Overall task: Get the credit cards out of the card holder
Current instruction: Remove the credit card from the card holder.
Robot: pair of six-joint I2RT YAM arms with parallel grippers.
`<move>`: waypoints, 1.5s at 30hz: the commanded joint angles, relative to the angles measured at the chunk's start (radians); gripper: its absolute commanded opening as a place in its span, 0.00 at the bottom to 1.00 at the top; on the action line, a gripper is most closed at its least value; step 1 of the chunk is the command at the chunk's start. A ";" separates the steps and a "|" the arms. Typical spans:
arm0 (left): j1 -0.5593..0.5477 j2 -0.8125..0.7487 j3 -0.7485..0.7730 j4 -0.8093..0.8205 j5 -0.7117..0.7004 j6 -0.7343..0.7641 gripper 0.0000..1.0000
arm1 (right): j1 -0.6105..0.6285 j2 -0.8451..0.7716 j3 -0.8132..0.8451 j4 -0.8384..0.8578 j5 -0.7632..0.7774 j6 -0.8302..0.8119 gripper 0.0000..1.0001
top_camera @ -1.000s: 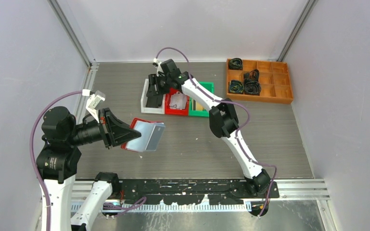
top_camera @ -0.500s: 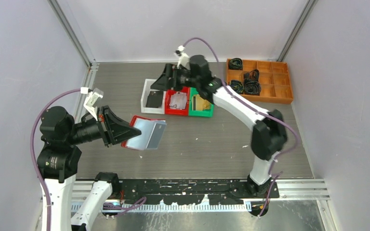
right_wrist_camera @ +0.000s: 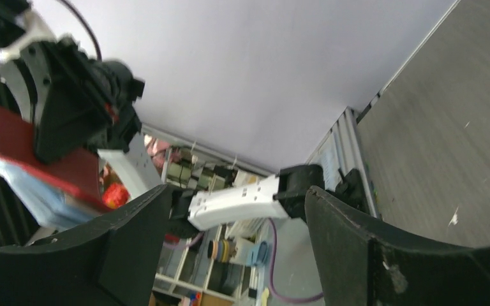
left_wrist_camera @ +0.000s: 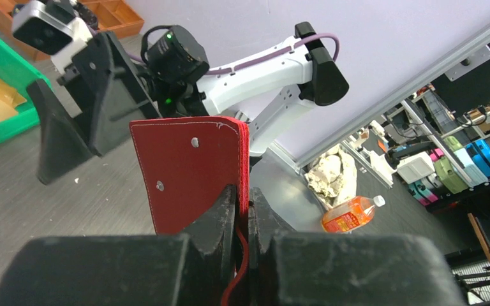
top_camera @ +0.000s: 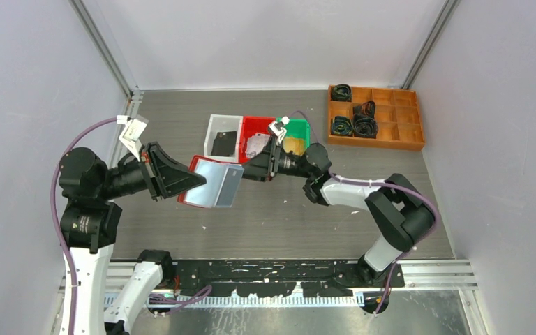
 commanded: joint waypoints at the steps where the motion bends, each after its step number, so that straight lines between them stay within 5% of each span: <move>1: 0.004 0.001 0.032 0.105 0.025 -0.049 0.00 | 0.025 -0.143 -0.055 0.111 -0.080 -0.091 0.80; 8: 0.004 -0.002 0.041 0.090 0.034 -0.052 0.00 | 0.103 -0.352 -0.030 -0.375 -0.105 -0.513 0.81; 21: 0.004 -0.007 0.052 0.097 0.032 -0.082 0.00 | 0.157 -0.412 0.066 -0.649 -0.021 -0.682 0.77; 45: 0.004 -0.016 0.052 0.103 0.033 -0.099 0.00 | 0.177 -0.419 0.108 -0.622 0.002 -0.631 0.75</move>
